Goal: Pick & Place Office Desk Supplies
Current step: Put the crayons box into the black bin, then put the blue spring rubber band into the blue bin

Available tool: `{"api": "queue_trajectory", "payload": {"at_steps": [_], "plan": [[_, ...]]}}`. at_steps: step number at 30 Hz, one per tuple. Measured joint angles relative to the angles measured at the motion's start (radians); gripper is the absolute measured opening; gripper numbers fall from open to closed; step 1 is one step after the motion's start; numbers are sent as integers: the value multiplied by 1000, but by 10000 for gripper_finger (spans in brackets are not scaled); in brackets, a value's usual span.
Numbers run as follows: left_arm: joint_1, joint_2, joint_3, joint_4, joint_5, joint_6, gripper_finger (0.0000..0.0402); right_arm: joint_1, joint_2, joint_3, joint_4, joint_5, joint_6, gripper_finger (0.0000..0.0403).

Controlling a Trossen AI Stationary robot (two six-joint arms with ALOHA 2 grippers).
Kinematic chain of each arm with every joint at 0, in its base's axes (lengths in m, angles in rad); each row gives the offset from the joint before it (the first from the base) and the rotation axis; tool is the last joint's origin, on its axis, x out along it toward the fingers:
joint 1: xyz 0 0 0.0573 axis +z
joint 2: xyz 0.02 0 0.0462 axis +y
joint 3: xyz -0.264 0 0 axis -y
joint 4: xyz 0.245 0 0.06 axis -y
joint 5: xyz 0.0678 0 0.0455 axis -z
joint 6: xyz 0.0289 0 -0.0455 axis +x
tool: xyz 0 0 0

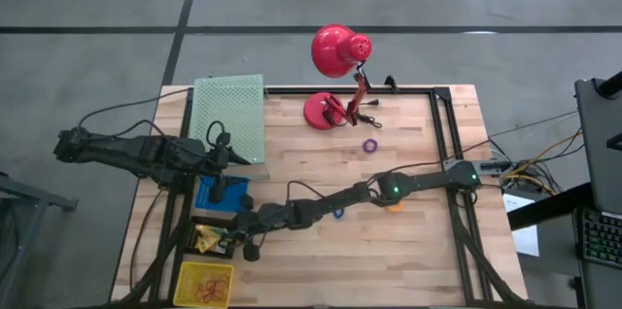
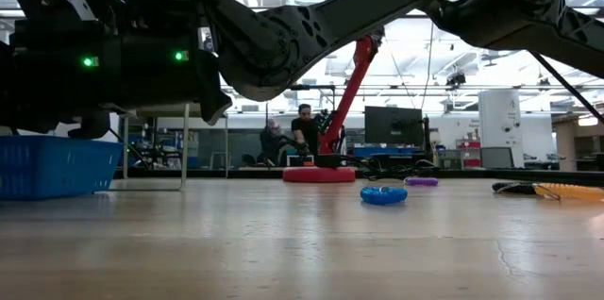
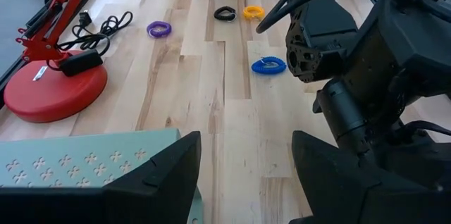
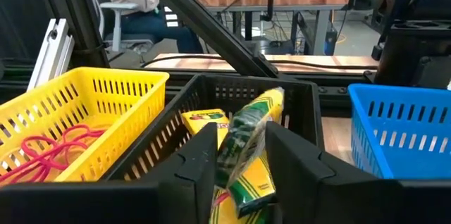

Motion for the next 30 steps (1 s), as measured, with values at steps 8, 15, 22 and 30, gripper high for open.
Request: {"api": "queue_trajectory", "payload": {"at_steps": [8,15,22,30], "plan": [[0,0,0,0,0,0,230,0,0,0,0,0,-6,134],[0,0,0,0,0,0,230,0,-16,-1,-57,3,-6,135],[0,0,0,0,0,0,230,0,-67,-1,-133,6,-31,137],[0,0,0,0,0,0,230,8,-74,-1,-164,35,-36,150]]}}
